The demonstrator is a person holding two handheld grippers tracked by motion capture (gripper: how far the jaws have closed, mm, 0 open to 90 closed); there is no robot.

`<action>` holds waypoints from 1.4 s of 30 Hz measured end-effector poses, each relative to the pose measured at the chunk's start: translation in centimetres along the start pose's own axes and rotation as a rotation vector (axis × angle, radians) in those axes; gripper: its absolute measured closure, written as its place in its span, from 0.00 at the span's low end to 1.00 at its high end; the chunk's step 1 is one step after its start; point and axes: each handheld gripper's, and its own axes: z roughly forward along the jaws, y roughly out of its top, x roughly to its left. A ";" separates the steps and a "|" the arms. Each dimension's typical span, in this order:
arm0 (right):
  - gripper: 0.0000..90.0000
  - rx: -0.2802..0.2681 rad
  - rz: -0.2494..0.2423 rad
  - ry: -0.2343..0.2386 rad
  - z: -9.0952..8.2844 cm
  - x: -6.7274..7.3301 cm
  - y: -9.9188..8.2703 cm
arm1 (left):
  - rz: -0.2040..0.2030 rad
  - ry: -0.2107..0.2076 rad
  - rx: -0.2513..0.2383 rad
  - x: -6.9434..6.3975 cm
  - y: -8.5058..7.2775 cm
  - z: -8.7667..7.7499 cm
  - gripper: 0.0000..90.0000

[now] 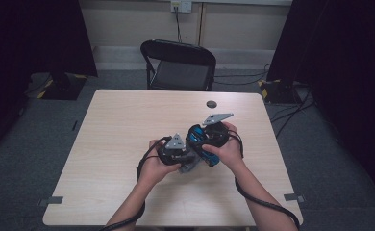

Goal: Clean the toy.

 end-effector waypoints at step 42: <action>0.29 -0.015 0.030 0.013 -0.5 -0.7 1.1 | -0.098 0.132 -0.021 4.5 -1.7 -4.4 0.84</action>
